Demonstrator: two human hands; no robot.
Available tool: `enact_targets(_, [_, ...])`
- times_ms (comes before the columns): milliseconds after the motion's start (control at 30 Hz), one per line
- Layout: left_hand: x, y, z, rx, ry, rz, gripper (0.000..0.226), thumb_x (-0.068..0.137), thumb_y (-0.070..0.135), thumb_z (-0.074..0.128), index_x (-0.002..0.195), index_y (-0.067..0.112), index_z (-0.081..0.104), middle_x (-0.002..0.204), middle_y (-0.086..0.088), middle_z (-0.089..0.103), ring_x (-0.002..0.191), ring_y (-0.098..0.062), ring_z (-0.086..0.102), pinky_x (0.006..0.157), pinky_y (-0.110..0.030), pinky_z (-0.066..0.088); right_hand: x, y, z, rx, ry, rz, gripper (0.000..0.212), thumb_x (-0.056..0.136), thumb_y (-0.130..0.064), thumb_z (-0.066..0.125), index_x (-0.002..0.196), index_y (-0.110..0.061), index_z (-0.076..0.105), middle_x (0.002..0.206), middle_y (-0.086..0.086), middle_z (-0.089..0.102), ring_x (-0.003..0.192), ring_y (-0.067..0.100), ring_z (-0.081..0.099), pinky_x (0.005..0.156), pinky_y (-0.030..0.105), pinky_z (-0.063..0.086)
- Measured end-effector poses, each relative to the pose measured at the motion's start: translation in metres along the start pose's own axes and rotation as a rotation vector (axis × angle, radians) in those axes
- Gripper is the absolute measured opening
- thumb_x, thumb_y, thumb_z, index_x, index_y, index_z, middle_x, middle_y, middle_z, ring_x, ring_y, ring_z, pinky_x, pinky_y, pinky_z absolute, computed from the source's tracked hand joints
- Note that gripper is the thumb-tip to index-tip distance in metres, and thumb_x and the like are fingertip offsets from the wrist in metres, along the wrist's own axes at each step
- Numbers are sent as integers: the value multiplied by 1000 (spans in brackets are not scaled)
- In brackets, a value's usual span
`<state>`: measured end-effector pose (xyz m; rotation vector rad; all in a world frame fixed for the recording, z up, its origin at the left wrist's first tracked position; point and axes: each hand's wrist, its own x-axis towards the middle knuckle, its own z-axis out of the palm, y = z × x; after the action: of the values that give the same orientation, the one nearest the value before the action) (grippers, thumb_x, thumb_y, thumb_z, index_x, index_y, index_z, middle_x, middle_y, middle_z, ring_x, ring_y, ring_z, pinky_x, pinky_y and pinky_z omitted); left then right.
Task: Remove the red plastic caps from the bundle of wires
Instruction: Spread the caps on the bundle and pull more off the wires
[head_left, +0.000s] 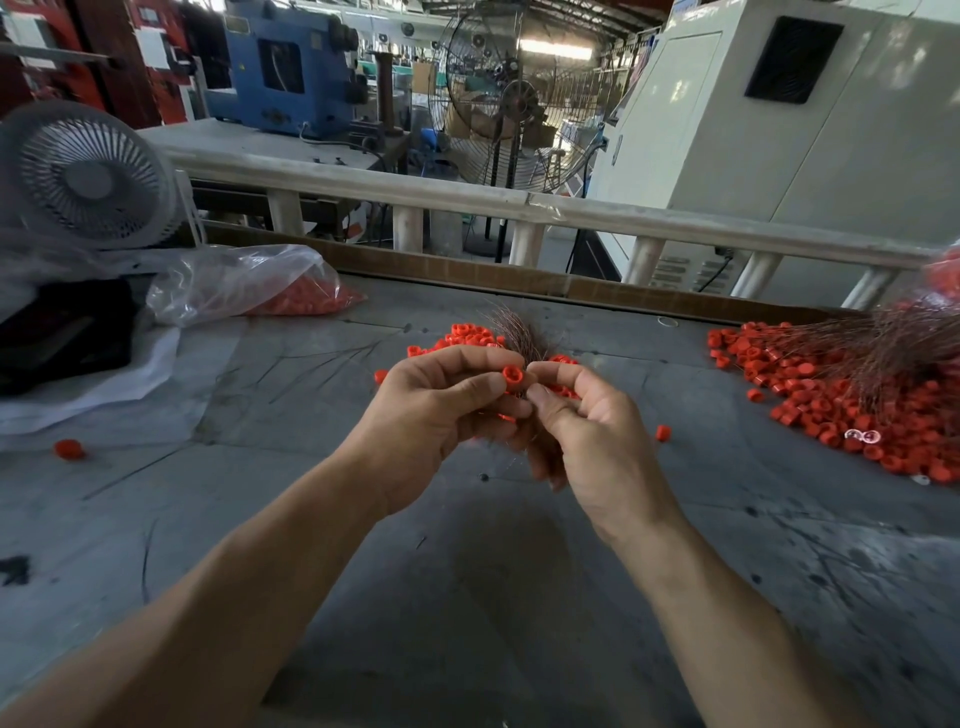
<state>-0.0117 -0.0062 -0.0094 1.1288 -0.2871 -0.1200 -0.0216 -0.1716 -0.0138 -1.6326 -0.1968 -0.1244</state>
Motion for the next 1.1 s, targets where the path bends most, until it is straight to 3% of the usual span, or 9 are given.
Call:
enact_targets(167, [-1, 4, 1, -108, 3, -51, 37, 83, 3, 62, 118, -10, 60, 99, -23, 72, 85, -25, 74, 85, -35, 61, 0, -2, -1, -17, 27, -15, 16, 103, -18, 56, 98, -19, 71, 67, 0, 75, 52, 6, 64, 45, 18, 46])
enact_targets(300, [-2, 9, -1, -93, 30, -55, 37, 82, 2, 62, 116, -10, 60, 100, -23, 71, 87, -26, 74, 85, -36, 61, 6, -1, -16, -150, 370, -102, 15, 99, -23, 63, 88, -23, 74, 71, -3, 74, 58, 3, 61, 53, 19, 48])
enact_targets(400, [-2, 12, -3, -76, 42, -61, 39, 82, 2, 62, 118, -11, 60, 100, -23, 71, 88, -27, 74, 86, -36, 60, 13, 1, -35, -247, 485, -70, 17, 97, -25, 63, 83, -24, 73, 69, -8, 73, 57, 3, 59, 55, 22, 47])
enact_targets(533, [-2, 13, -5, -55, 65, -67, 41, 80, 3, 64, 118, -10, 60, 102, -24, 71, 89, -28, 73, 86, -37, 60, 18, 10, -46, -674, 408, 50, 17, 92, -30, 68, 76, -25, 71, 73, -10, 72, 73, 13, 67, 64, 28, 49])
enact_targets(633, [-3, 11, -5, -46, 73, -75, 32, 83, 1, 63, 115, -8, 63, 100, -23, 72, 89, -28, 74, 85, -36, 61, 17, 13, -42, -856, 318, 129, 17, 87, -38, 75, 74, -29, 71, 66, -13, 69, 63, 10, 65, 58, 27, 46])
enact_targets(800, [-2, 10, -3, -23, 85, -83, 22, 91, -5, 57, 113, -8, 63, 101, -25, 72, 88, -28, 74, 78, -33, 62, 18, 15, -34, -989, 268, 146, 14, 83, -41, 78, 85, -28, 75, 77, -4, 75, 76, 23, 71, 70, 31, 54])
enact_targets(1000, [-3, 9, -2, 7, 82, -85, 22, 91, -6, 58, 113, -9, 63, 103, -26, 71, 88, -29, 74, 74, -30, 60, 22, 16, -32, -1078, 273, 97, 13, 89, -34, 72, 80, -24, 72, 74, -3, 73, 75, 24, 70, 66, 31, 54])
enact_targets(1100, [-3, 8, -3, 19, 76, -87, 21, 91, -5, 59, 111, -7, 65, 104, -25, 71, 88, -28, 74, 75, -30, 60, 21, 14, -33, -970, 306, 72, 10, 88, -30, 70, 81, -23, 72, 75, -5, 73, 72, 20, 69, 63, 29, 53])
